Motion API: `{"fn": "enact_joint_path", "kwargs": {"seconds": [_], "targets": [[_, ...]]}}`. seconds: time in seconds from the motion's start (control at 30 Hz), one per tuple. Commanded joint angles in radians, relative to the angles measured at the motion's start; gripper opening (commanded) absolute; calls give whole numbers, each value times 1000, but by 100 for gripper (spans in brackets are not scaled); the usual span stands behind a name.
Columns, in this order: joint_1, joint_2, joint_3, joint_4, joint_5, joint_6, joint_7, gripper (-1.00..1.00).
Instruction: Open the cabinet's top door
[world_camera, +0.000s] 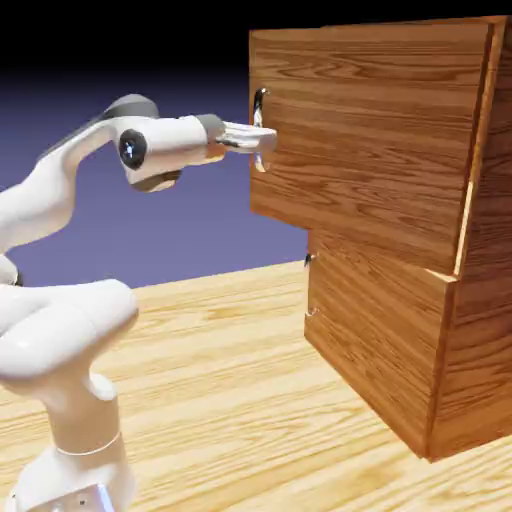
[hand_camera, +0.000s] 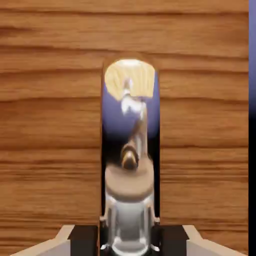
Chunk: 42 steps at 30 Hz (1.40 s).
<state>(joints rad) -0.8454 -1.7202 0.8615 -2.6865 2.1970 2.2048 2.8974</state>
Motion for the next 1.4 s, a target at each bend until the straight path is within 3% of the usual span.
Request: {"fn": "enact_joint_path", "kwargs": {"seconds": [0.0, 0.47, 0.73, 1.37], "targets": [[4, -20, -24, -28, -4, -45, -3, -100], [131, 13, -528, -268, -343, -436, -222, -100], [-138, -27, -605, -290, -318, -753, -202, -100], [-64, 626, -1152, -47, -936, -1188, -640, -100]]}}
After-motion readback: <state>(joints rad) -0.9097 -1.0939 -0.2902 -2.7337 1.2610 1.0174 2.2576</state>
